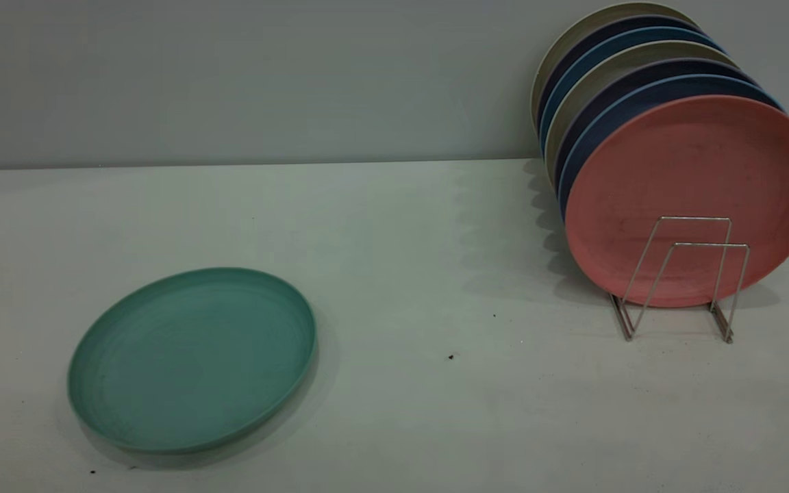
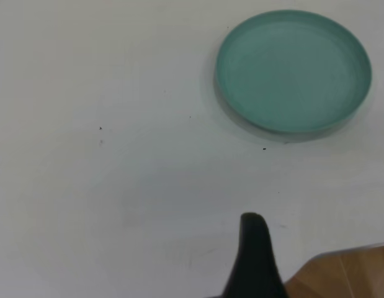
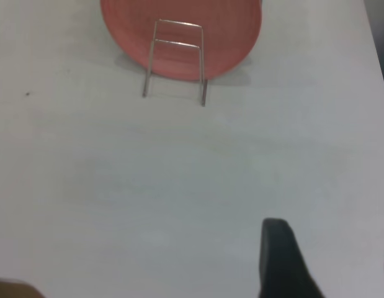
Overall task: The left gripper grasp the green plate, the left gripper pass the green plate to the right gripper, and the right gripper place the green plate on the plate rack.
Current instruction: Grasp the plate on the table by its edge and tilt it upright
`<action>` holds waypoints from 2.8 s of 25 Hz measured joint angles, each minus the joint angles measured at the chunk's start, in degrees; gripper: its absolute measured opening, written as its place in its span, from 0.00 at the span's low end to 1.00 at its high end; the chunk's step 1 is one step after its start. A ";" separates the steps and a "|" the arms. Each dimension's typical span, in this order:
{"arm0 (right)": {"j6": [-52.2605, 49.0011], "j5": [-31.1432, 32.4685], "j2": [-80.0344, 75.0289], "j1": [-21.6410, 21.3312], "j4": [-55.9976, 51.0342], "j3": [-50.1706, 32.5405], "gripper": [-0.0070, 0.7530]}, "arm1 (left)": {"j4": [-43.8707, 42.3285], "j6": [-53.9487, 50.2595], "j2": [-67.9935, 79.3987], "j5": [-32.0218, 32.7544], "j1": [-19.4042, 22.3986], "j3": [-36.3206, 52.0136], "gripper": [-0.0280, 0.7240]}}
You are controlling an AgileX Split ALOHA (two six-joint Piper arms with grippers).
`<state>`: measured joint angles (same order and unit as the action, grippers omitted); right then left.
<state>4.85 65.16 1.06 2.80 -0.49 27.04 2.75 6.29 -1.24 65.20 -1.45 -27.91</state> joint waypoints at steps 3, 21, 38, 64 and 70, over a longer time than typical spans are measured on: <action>0.00 0.00 0.00 0.00 0.00 0.00 0.55 | 0.00 -0.01 0.00 0.00 0.00 0.00 0.82; 0.00 0.00 0.00 0.00 0.00 0.00 0.55 | 0.00 -0.01 0.00 0.00 0.00 0.00 0.82; 0.00 0.00 0.00 0.00 0.00 0.00 0.55 | 0.67 0.04 0.00 0.00 0.00 0.00 0.82; 19.65 -19.66 -47.12 0.00 -22.89 14.72 0.65 | 3.60 -6.29 49.35 -15.45 0.00 -16.01 0.82; 34.77 -25.15 -59.87 0.00 -37.18 14.76 0.65 | 7.55 -6.29 62.52 -21.63 0.00 -17.69 0.82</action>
<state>39.62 40.01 -58.82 2.80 -37.66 41.80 10.30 0.00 61.28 43.57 -1.45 -45.60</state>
